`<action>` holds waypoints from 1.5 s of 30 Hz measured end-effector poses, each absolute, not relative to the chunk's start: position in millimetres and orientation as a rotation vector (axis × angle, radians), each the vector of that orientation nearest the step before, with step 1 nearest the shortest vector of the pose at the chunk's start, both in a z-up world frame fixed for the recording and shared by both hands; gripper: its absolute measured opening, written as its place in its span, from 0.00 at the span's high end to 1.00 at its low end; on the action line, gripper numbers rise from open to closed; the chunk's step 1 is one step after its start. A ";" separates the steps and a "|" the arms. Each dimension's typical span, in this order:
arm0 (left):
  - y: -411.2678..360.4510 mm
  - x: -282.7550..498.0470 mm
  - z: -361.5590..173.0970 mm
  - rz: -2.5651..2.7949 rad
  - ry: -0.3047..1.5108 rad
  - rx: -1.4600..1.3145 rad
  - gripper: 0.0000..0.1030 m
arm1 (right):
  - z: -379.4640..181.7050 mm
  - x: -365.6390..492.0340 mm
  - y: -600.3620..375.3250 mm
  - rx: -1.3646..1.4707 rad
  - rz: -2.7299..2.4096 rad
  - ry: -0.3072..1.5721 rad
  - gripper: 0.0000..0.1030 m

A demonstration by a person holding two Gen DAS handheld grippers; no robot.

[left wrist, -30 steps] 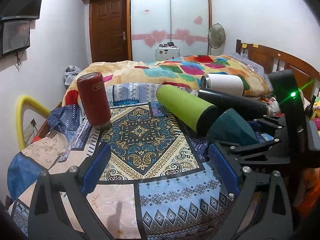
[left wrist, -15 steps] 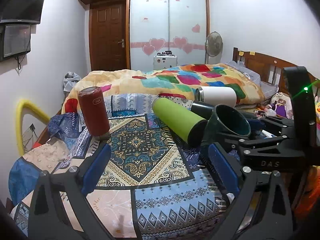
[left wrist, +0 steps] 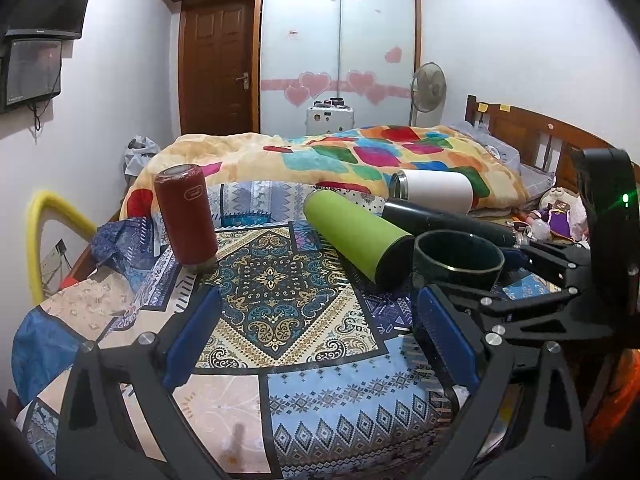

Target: Flip cup upright

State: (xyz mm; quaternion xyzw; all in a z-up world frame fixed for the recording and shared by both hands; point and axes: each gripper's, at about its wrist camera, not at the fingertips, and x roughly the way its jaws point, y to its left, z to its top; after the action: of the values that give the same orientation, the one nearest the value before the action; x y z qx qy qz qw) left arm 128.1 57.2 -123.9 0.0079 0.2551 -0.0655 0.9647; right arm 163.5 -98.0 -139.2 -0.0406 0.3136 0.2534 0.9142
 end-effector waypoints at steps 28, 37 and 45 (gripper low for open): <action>15.1 44.6 -45.1 -0.112 0.307 0.011 0.03 | -56.6 80.7 -164.1 0.010 0.471 0.381 0.22; 5.3 -3.3 -7.4 -0.059 0.189 -0.011 0.03 | -21.2 32.1 -183.3 0.058 0.432 0.210 0.19; -0.9 -36.5 4.3 -0.012 0.129 0.004 0.00 | -17.2 14.1 -186.1 0.072 0.395 0.141 0.00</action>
State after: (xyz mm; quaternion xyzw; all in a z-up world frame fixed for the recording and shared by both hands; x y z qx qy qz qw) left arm -36.5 -0.9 4.3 0.0018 0.0644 -0.0059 0.9979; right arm 14.1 -186.1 -17.2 0.0357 0.0699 0.1958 0.9775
